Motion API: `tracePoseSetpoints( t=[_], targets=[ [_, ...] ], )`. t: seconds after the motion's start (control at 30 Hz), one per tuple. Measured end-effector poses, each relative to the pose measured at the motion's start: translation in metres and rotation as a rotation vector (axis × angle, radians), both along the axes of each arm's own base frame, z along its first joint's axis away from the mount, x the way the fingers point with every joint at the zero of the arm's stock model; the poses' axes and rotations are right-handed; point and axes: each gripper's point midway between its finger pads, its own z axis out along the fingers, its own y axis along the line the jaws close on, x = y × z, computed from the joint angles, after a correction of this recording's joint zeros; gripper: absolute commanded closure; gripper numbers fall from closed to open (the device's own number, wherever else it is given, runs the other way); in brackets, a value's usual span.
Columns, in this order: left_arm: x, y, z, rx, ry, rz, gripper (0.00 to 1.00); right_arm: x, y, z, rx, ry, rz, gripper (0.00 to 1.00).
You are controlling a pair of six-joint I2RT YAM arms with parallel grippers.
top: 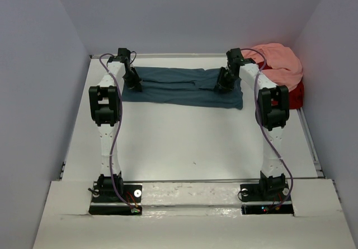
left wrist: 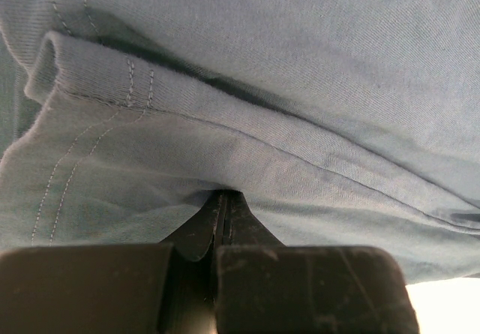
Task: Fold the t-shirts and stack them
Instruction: Fold the other side of the tshirt into a rectangle
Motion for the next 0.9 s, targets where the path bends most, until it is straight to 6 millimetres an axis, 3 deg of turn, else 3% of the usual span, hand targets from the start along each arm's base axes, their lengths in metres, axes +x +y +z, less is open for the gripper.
tracePoseSetpoints(
  t=[0.13, 0.17, 0.2, 0.23, 0.37, 0.53, 0.9],
  targets=[
    [0.000, 0.000, 0.000, 0.000, 0.000, 0.000, 1.00, 0.007, 0.000, 0.007, -0.004, -0.026, -0.002, 0.62],
    [0.000, 0.000, 0.000, 0.000, 0.000, 0.000, 1.00, 0.008, -0.001, 0.008, -0.006, -0.031, -0.002, 0.67],
    [0.000, 0.000, 0.000, 0.000, 0.000, 0.000, 1.00, 0.009, -0.001, 0.009, -0.008, -0.034, -0.002, 0.81],
    [0.000, 0.000, 0.000, 0.000, 0.000, 0.000, 1.00, 0.010, -0.001, 0.009, -0.009, -0.036, -0.003, 0.87],
    [0.000, 0.000, 0.000, 0.000, 0.000, 0.000, 1.00, 0.013, -0.001, 0.006, -0.015, -0.039, -0.001, 1.00],
    [0.000, 0.000, 0.000, 0.000, -0.002, 0.000, 1.00, 0.018, -0.001, 0.005, -0.017, -0.044, 0.000, 1.00],
    [0.000, 0.000, 0.000, 0.000, -0.006, 0.000, 1.00, 0.051, 0.014, 0.022, 0.046, -0.117, 0.012, 1.00]
  ],
)
